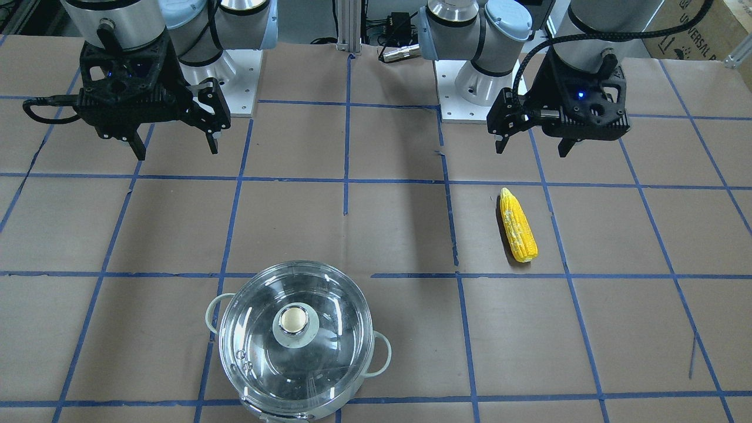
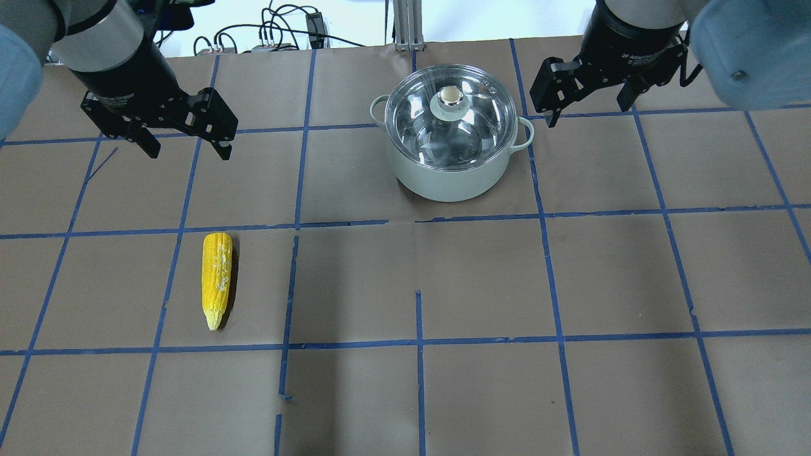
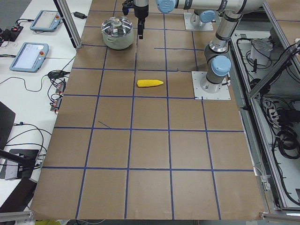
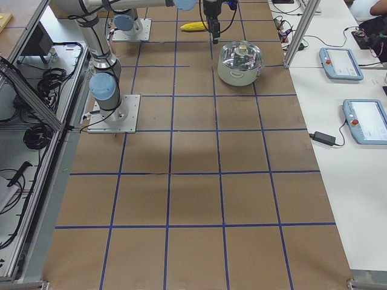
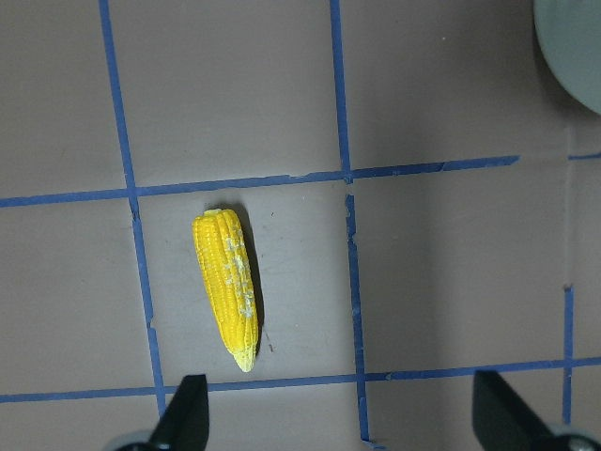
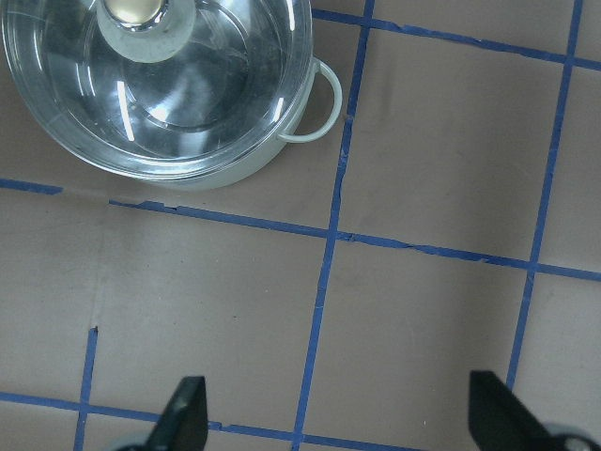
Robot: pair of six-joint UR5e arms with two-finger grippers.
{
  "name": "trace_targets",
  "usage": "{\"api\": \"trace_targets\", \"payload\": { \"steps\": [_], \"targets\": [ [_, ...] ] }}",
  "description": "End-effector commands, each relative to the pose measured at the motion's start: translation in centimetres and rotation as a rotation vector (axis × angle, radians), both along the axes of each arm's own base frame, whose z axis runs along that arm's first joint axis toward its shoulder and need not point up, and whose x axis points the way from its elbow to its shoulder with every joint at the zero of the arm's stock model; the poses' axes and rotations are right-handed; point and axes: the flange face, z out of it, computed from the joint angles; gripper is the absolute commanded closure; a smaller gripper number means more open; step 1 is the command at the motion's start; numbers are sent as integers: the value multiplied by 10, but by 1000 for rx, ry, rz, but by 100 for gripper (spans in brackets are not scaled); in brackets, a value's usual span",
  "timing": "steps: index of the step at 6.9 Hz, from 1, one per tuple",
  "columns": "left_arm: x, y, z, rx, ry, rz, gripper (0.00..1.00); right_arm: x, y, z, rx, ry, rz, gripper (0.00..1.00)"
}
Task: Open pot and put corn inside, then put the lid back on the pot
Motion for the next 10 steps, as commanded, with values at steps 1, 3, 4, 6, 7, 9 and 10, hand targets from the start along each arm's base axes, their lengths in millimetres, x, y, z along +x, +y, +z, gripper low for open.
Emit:
{"api": "trace_targets", "payload": {
  "steps": [1, 3, 4, 6, 7, 9, 10],
  "targets": [
    [1, 0, -2, 2, 0, 2, 0, 5, -19, -14, 23, -13, -14, 3],
    [2, -1, -1, -1, 1, 5, 0, 32, -88, -51, 34, -21, 15, 3],
    [2, -1, 0, -3, 1, 5, 0, 49, -118, -58, 29, -20, 38, 4],
    [3, -1, -1, 0, 1, 6, 0, 103, -167, -85, 28, -20, 58, 4],
    [3, -1, -1, 0, 1, 6, 0, 122, -187, -108, 36, -21, 44, 4],
    [3, -1, 0, -3, 1, 6, 0, 135, -204, -136, 57, -21, 35, 5],
    [3, -1, 0, -3, 1, 6, 0, 135, -206, -145, 63, -20, 35, 6]
  ]
}}
